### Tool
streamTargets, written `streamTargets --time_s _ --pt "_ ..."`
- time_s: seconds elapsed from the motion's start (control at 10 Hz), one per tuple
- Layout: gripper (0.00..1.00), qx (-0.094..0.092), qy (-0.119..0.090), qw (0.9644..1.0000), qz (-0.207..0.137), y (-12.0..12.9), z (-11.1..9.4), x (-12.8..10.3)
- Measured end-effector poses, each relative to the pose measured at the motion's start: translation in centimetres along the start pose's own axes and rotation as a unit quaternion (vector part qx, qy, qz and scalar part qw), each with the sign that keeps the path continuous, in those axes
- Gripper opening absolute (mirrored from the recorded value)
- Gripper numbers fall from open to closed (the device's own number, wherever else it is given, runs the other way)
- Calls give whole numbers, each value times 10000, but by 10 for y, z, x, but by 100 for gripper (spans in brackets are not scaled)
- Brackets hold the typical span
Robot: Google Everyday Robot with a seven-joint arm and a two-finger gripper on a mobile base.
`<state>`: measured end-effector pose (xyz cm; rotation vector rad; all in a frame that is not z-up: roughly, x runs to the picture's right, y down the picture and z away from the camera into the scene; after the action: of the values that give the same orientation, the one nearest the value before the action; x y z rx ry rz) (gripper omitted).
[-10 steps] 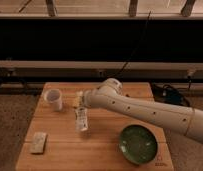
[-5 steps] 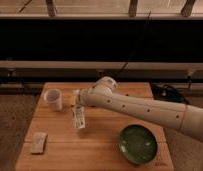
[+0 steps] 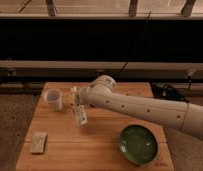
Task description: Stand the bottle upright
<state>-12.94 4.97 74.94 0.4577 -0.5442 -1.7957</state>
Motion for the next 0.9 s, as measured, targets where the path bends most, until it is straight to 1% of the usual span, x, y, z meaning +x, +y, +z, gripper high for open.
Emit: streamTargets --time_s 0.1,0.2,0.3,0.5,0.6,0.7,0.8,0.9 --pt "0 120 124 9989 -436 -1 -4 6" --pt "0 314 209 9970 -679 -2 -6 10" --pt "0 544 298 9946 -833 -1 -8 15" --pt "0 854 413 9906 -986 5 -7 21" --pt "0 1101 510 9859 -1152 8 -7 22" --pt "0 1362 605 9786 -1420 10 -7 22" --pt "0 1515 661 9728 -1620 12 -7 20" --pt "0 1746 724 9632 -1913 12 -5 16"
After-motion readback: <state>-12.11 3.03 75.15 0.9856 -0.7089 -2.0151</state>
